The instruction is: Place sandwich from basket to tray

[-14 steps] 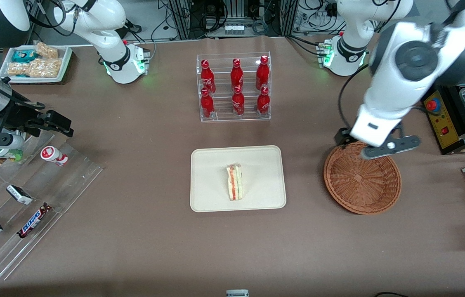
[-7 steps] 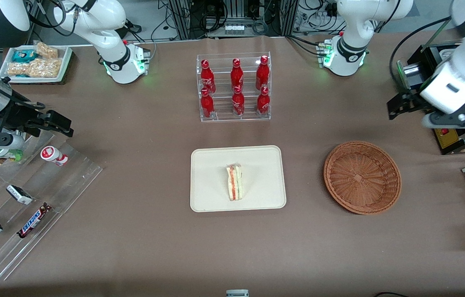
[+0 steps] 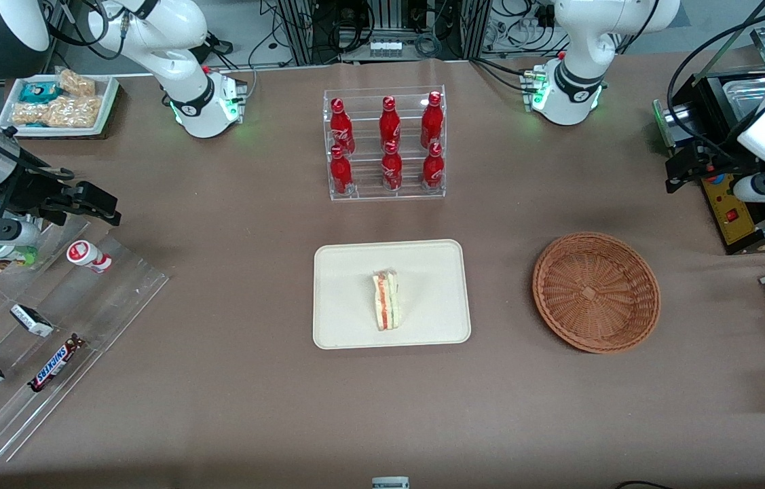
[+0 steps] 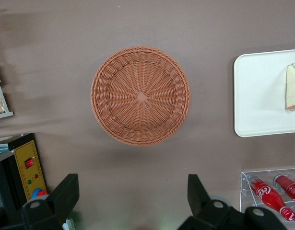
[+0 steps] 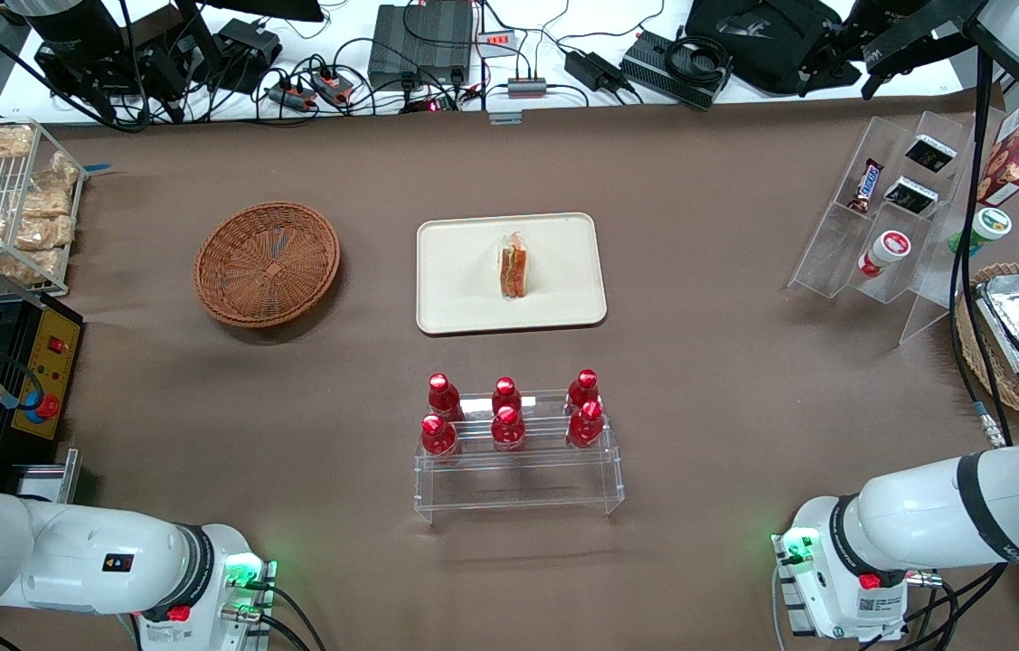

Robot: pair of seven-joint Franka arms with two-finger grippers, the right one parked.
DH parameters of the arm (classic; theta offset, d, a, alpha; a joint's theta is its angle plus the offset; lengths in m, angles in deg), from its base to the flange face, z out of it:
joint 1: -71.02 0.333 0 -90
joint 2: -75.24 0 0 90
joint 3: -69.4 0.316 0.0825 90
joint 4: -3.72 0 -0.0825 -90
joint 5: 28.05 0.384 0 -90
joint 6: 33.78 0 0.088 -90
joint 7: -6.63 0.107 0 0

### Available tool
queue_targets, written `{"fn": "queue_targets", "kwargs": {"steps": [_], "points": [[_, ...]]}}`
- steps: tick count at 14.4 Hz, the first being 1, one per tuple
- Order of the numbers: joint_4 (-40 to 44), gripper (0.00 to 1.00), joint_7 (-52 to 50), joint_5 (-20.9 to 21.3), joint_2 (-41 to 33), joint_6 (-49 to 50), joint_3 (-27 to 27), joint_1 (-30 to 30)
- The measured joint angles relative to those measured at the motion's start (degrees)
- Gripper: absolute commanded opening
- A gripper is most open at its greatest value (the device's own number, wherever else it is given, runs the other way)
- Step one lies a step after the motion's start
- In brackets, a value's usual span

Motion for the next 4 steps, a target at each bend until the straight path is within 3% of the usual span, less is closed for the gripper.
{"fn": "queue_targets", "kwargs": {"steps": [4], "points": [[0.0, 1.0, 0.11, -0.05, 0.56, -0.01, -0.02, 0.0]]}}
